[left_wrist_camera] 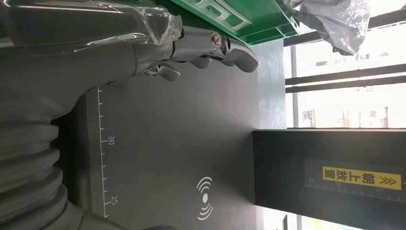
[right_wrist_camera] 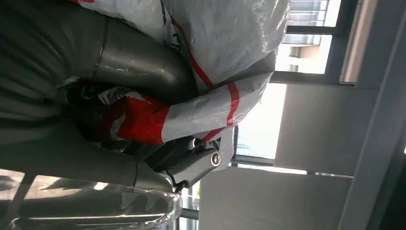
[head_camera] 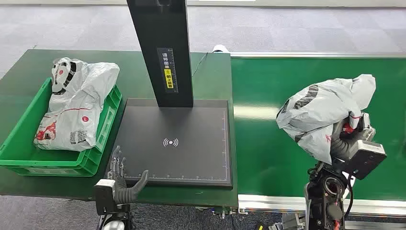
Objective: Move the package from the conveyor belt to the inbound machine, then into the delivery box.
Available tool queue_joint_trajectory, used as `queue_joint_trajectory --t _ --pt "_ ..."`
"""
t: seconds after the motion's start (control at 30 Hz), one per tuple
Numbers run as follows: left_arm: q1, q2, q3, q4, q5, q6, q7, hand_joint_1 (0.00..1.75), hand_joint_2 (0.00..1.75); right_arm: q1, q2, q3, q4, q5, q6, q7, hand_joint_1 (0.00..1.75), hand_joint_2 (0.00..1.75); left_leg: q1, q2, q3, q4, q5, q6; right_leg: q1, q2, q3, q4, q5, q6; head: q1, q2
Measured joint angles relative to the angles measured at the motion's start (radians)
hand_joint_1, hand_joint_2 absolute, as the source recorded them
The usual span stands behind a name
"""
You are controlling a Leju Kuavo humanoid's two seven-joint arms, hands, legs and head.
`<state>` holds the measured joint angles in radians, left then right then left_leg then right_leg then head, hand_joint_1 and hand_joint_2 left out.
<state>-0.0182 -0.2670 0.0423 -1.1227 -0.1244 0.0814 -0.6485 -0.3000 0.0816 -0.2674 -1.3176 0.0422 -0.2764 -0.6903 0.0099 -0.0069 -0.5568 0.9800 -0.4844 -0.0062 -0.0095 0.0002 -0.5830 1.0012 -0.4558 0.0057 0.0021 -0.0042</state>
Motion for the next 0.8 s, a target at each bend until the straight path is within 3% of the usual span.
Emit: queue_joint_trajectory --t 0.23,0.8 --pt "-0.002 -0.001 0.001 0.001 0.000 0.000 0.000 0.00 1.75 0.009 0.028 0.049 -0.100 -0.010 0.013 0.021 1.75 1.75 0.000 0.001 0.000 0.000 0.000 0.000 0.000 0.001 0.000 0.000 0.000 0.000 0.000 0.000" --pt "-0.001 -0.001 0.001 0.002 0.000 -0.003 0.000 0.00 1.75 0.009 0.043 0.096 -0.123 -0.007 0.009 0.022 1.75 1.75 0.000 0.001 0.000 0.000 0.000 0.000 0.000 0.000 0.000 0.000 0.000 0.000 0.000 0.000"
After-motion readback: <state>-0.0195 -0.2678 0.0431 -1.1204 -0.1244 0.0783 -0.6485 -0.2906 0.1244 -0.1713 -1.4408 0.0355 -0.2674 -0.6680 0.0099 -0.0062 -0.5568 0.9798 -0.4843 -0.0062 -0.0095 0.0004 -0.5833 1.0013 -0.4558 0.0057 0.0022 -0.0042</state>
